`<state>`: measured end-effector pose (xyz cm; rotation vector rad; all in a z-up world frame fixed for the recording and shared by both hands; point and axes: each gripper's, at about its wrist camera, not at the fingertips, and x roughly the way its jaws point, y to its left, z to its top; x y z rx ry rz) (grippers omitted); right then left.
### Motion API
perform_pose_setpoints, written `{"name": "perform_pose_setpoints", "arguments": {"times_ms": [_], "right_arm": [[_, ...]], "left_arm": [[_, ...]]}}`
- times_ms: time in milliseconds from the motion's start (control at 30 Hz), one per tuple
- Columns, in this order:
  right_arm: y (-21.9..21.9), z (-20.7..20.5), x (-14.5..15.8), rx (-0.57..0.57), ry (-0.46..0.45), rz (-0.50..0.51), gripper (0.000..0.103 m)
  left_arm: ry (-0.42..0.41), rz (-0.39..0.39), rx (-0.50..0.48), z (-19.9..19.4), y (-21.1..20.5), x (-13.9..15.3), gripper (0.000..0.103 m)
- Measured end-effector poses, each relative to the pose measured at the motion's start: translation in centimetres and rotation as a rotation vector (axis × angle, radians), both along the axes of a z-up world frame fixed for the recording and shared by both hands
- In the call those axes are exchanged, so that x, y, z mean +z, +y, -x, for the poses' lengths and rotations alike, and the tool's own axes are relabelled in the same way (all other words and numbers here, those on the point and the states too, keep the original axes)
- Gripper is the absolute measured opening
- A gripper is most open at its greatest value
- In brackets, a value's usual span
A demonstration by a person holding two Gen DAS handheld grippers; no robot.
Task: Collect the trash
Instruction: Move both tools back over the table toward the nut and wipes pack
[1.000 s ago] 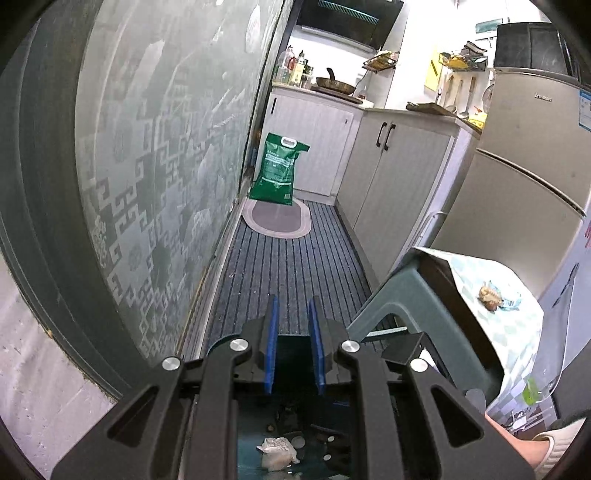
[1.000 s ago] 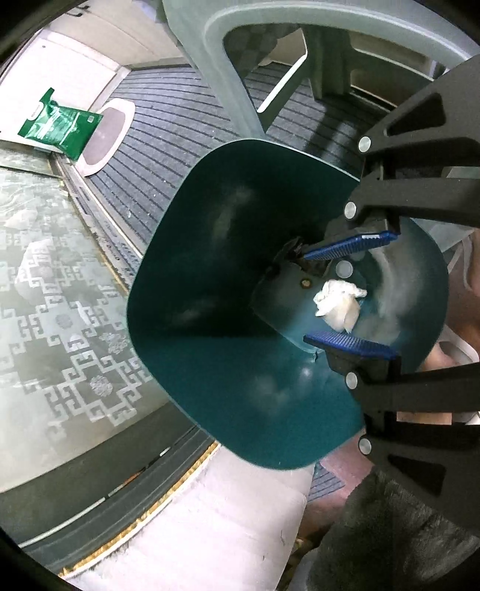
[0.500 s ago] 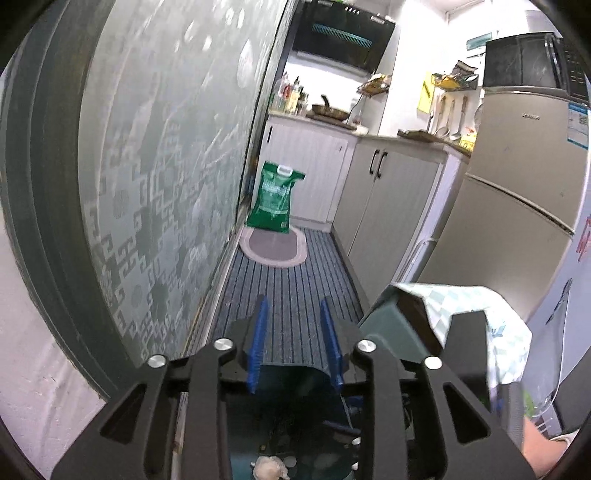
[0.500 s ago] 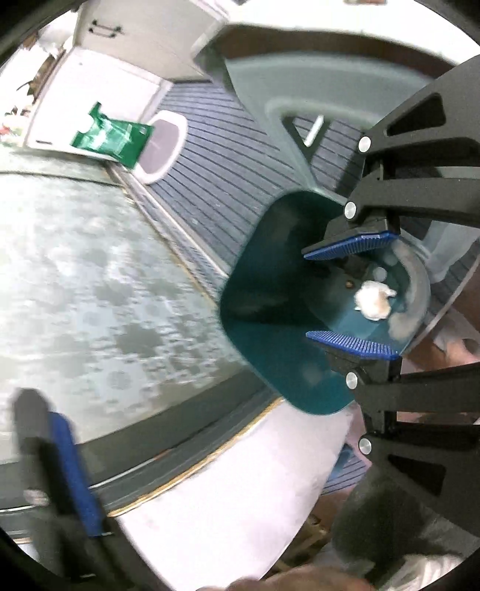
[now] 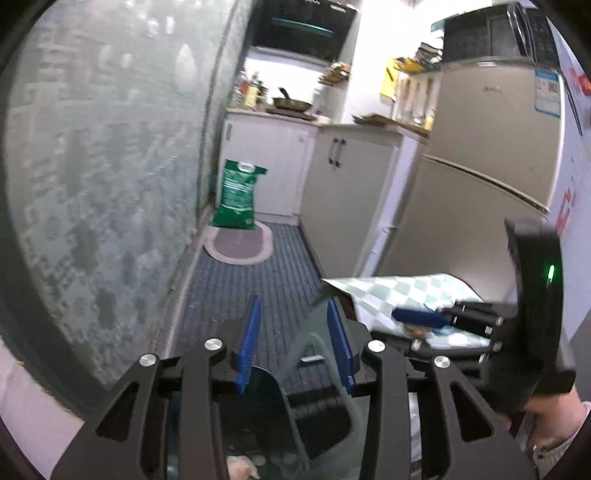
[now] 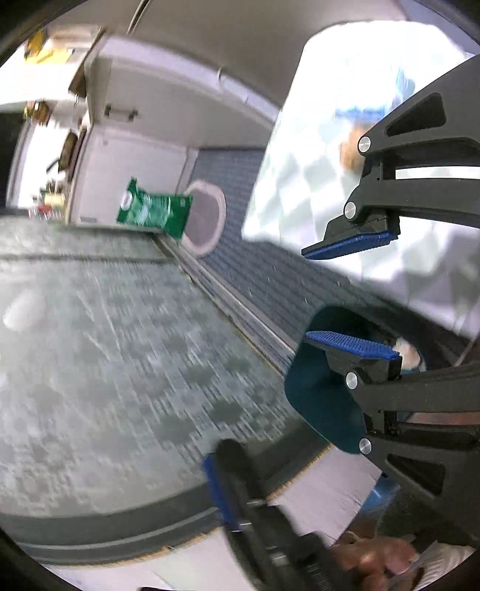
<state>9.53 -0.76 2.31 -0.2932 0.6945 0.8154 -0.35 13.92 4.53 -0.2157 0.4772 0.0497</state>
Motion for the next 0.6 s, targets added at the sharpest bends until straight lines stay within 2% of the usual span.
{"name": "perform_pose_setpoints", "arguments": {"times_ms": [167, 233, 333, 600], "right_arm": [[-4.3, -1.5, 1.3, -0.076, -0.014, -0.039, 0.048], [-5.9, -1.9, 1.6, -0.101, -0.025, -0.043, 0.054], [-8.1, -2.2, 1.6, -0.136, -0.036, -0.048, 0.061], [-13.5, -3.9, 0.8, -0.227, -0.016, -0.058, 0.069]], "left_arm": [[0.044, -0.02, -0.084, -1.6, -4.2, -1.0, 0.045], [0.06, -0.033, -0.114, -2.3, -5.9, -1.6, 0.046], [0.084, -0.048, -0.164, -3.3, -8.2, -2.5, 0.046], [0.147, -0.059, -0.235, -6.0, -12.4, -4.5, 0.046]]}}
